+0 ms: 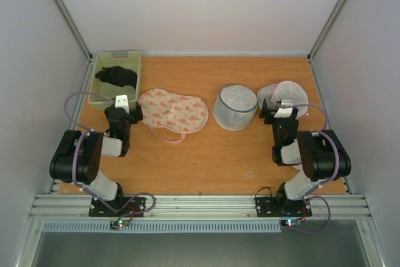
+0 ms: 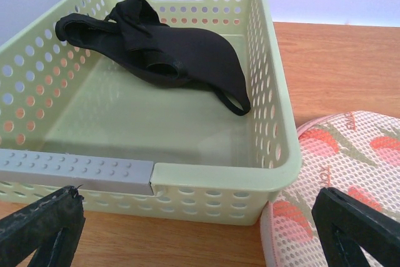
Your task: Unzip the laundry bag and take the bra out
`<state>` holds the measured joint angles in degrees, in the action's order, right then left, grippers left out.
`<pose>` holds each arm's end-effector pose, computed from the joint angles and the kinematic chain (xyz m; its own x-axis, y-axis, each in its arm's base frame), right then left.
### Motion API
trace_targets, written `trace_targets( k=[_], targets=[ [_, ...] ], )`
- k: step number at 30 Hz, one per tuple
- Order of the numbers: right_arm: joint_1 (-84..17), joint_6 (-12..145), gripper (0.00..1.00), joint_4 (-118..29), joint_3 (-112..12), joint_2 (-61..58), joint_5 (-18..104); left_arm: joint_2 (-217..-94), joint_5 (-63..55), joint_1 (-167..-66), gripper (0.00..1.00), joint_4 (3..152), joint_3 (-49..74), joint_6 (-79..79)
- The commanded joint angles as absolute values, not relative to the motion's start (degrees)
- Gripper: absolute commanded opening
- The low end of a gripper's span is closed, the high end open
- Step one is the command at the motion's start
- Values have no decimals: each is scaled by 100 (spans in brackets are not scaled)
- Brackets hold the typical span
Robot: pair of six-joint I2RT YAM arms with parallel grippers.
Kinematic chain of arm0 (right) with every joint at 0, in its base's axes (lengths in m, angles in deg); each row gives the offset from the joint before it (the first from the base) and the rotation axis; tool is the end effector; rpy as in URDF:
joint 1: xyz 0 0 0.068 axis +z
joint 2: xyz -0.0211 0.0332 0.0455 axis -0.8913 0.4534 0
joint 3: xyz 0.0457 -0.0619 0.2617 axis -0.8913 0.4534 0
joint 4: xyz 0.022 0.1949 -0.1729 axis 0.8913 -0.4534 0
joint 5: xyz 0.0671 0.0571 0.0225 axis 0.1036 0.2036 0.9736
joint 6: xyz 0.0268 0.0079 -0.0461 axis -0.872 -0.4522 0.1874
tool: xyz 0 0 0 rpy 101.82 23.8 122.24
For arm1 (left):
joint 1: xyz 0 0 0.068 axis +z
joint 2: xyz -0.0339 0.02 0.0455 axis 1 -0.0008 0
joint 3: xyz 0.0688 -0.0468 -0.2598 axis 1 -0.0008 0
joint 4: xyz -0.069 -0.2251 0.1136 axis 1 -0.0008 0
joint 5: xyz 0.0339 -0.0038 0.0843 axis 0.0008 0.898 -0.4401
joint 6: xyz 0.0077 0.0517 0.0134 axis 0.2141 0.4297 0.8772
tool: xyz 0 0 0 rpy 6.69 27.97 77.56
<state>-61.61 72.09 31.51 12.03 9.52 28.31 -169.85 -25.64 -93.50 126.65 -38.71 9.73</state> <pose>0.2459 0.0020 0.1428 -0.0546 0.0212 -0.9983 0.0911 0.9957 0.0162 0.2670 -0.0084 0.1364 -0.3047 -0.0060 -0.9524 -0.1659 0.9850 0.0469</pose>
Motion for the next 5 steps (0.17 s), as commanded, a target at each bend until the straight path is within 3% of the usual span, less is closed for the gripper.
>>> trace_targets(
  k=[1,5],
  targets=[
    [-6202,7176,99,3295,1177,862,2858,-16978,-2579,-9323,99,13094,-3812,1000],
    [-6200,7185,98,3298,1169,868,2859,-16965,-2570,-9325,99,13093,-3816,999]
  ],
)
